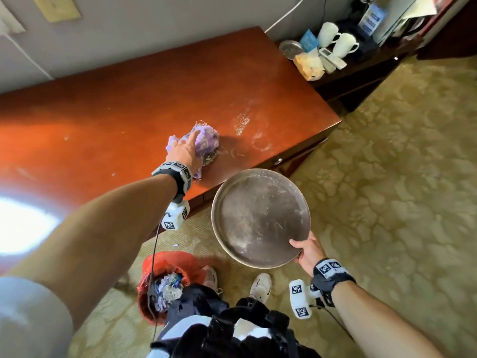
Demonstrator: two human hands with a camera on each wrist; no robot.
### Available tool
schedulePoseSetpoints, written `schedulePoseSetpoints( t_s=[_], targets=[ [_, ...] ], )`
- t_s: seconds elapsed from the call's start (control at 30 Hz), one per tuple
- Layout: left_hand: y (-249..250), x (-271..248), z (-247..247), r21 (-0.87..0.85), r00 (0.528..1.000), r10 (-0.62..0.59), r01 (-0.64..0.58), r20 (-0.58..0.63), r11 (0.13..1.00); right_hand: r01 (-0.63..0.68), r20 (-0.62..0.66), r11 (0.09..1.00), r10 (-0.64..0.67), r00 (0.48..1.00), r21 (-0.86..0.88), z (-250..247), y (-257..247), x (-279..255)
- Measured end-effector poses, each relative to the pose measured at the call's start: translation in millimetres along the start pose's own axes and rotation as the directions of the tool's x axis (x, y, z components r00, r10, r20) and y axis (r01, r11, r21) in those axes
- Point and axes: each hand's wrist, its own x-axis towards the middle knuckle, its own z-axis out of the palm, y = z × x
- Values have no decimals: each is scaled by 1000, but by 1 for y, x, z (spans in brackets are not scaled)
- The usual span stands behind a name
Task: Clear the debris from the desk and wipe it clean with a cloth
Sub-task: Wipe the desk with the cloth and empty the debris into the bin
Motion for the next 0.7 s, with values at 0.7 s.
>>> schedulePoseSetpoints(
  t_s=[0.7],
  targets=[
    [-24, 16, -11, -44, 997, -66, 64, -43, 997, -159, -229, 972, 117, 966, -174, 30, 41, 24]
  ],
)
